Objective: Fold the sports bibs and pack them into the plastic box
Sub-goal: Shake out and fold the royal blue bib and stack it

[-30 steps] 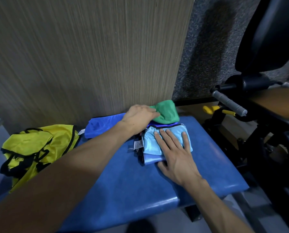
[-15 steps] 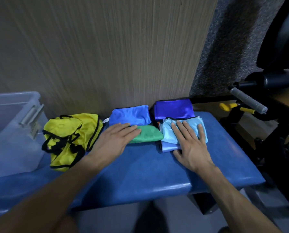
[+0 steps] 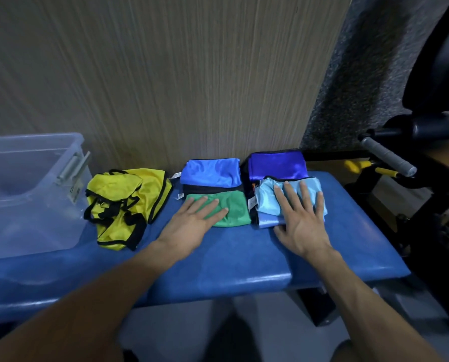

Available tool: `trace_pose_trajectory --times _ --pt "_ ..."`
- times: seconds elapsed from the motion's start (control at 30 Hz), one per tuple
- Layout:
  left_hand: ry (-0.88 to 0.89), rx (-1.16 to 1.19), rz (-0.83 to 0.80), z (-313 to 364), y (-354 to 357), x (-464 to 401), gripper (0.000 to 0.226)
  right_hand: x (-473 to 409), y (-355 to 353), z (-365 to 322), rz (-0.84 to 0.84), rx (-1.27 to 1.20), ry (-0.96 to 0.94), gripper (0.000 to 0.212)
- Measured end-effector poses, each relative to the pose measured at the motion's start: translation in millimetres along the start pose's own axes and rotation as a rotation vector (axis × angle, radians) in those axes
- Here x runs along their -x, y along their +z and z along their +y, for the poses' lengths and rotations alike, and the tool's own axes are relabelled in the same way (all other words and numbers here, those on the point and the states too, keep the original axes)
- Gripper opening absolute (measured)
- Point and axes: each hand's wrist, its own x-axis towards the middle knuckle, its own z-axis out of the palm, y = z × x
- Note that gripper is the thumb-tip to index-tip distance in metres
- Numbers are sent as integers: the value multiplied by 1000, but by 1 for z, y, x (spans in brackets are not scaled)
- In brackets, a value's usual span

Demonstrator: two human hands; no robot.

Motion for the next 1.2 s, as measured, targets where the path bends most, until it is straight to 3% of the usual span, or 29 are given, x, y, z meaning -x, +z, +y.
trace_pose_trajectory --times 0.1,0.4,0.53,0.6,0.7,0.8,0.97,1.2 --pt "16 155 -27 3 -1 -2 66 1 -2 8 -6 -67 -34 93" --pt "75 294 79 14 -14 -11 64 14 -15 11 45 -99 -95 91" --pt "104 368 308 34 -29 -24 52 16 -12 13 22 -100 -76 81" --pt "173 356 390 53 -39 -42 50 15 -9 13 6 -112 -75 80" --pt "249 242 357 76 -43 -72 62 11 -7 13 -12 -137 -54 81" --pt "128 242 272 84 -38 -86 65 11 -8 19 -23 -174 -8 82" --pt "3 332 292 92 -31 -97 56 5 -9 26 -28 -208 54 81" --pt "-32 366 404 89 -37 -108 48 -12 -9 23 234 -262 95 55"
